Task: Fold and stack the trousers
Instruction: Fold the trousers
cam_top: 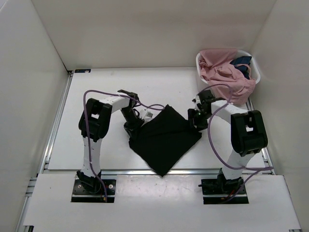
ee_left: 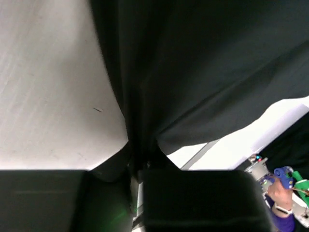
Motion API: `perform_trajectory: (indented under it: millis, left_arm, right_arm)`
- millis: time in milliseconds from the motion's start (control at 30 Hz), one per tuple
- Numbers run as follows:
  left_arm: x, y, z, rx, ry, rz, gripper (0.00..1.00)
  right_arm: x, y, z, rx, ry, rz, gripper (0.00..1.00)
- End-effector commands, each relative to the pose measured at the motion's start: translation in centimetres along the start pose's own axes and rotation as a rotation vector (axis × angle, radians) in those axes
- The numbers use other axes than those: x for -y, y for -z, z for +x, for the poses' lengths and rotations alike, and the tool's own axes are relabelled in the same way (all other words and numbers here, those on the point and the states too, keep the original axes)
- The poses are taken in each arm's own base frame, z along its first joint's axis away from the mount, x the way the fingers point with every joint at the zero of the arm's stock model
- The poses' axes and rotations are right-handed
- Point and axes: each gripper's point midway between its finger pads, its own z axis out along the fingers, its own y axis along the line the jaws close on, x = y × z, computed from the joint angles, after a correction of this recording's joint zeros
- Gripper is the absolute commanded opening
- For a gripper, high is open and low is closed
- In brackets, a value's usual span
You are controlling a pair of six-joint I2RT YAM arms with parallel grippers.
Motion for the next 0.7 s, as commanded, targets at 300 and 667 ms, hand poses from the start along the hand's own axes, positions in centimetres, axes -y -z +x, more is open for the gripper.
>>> perform_trajectory:
  millis: [300,667]
  left_arm:
    - [-9.5,7.5,-8.9,0.219,-0.003,-0.361,0.14]
    - [-16.1,13.9,-13.1,0.295,-0.005,-0.704,0.59]
  right_arm:
    - [-4.8,-1.4,2.1,0.100,-0.235,-0.307,0.50]
    - [-7.7,-0.5,-2.8,0.175,-0.349,-0.251,0.60]
